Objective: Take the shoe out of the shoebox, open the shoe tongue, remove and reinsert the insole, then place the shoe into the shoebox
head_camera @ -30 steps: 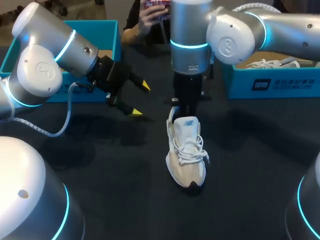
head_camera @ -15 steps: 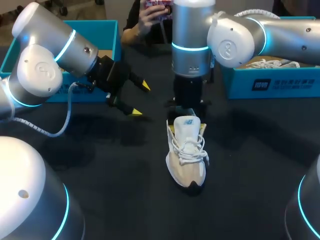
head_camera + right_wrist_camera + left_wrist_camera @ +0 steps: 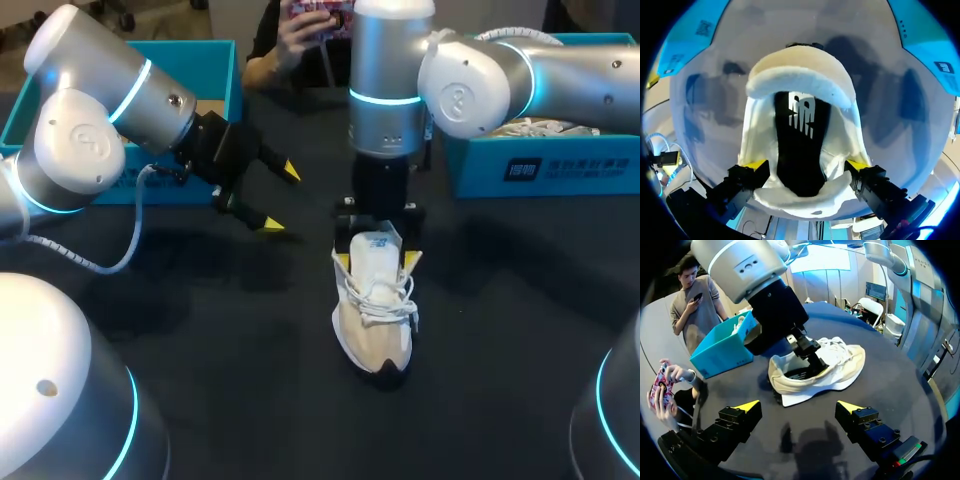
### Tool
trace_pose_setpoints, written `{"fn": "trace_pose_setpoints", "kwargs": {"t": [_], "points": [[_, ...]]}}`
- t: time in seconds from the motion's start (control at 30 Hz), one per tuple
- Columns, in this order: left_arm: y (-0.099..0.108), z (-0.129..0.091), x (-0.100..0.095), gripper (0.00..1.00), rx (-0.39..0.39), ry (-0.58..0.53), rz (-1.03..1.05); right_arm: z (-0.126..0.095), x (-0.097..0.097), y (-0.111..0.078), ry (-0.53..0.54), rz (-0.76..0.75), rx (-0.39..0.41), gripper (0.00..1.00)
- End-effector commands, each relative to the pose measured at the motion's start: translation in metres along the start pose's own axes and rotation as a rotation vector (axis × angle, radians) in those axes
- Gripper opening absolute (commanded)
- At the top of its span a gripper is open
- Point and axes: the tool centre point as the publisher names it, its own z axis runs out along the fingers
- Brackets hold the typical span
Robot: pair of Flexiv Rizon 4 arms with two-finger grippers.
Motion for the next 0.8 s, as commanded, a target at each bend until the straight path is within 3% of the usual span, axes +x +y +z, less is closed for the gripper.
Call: {"fn": "trace_pose_setpoints", "kwargs": {"t": [0.03,0.23,0.8], "points": [[0.000,0.000,0.000,1.00,-0.003,0.000,0.000,-0.007,0.002,-0.007,-0.008,0.003,0.005,1.00],[0.000,0.000,0.000,1.00,-0.003,0.000,0.000,-0.018,0.005,-0.016,-0.009,0.015,-0.001,1.00],[0.000,0.000,0.000,1.00,-0.003,0.000,0.000,-0.046,0.014,-0.065,-0.081,0.092,-0.010,1.00]]}}
